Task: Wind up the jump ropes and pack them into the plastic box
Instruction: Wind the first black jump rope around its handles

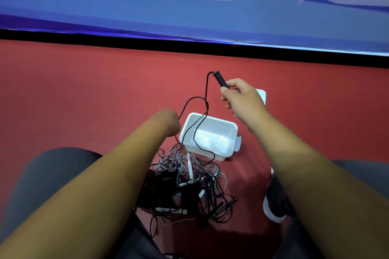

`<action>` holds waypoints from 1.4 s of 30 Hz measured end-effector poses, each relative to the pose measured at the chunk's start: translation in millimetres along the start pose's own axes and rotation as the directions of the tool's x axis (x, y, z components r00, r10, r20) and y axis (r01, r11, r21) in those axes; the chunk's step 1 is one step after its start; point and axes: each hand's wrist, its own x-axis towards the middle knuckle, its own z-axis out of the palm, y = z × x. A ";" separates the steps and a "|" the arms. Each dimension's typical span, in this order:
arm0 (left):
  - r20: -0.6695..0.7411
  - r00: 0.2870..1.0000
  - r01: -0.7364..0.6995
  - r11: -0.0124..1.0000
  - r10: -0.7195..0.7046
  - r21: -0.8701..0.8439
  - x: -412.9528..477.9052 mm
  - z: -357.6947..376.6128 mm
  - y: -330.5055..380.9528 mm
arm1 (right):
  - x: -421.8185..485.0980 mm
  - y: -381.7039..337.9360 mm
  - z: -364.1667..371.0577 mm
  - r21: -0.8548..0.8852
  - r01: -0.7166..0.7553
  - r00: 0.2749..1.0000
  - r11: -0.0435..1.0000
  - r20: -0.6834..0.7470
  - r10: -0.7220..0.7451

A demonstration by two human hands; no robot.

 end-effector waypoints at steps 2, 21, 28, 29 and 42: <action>-0.107 0.987 -0.144 0.946 0.118 -0.292 0.5 -1.3 9.0 | -2.3 -5.8 -1.5 -0.035 0.035 0.996 0.999 0.083 -0.032; 0.029 0.970 -0.158 0.715 0.241 -0.681 19.0 4.2 31.0 | 17.3 -13.0 -41.6 0.227 -0.107 0.993 0.968 -0.028 0.116; -0.063 0.967 -0.108 0.174 0.246 -0.979 -4.2 -33.5 45.9 | 21.9 6.1 -32.0 0.030 -0.218 0.973 0.975 0.080 0.216; -0.060 0.966 -0.090 0.108 0.250 -0.990 -6.4 -36.0 47.9 | 22.1 9.3 -29.6 -0.003 -0.227 0.969 0.974 0.095 0.226; -0.069 0.985 -0.012 -0.339 0.157 -0.941 3.6 -41.8 40.5 | 4.5 26.5 9.3 0.112 -0.305 0.904 0.946 0.346 0.251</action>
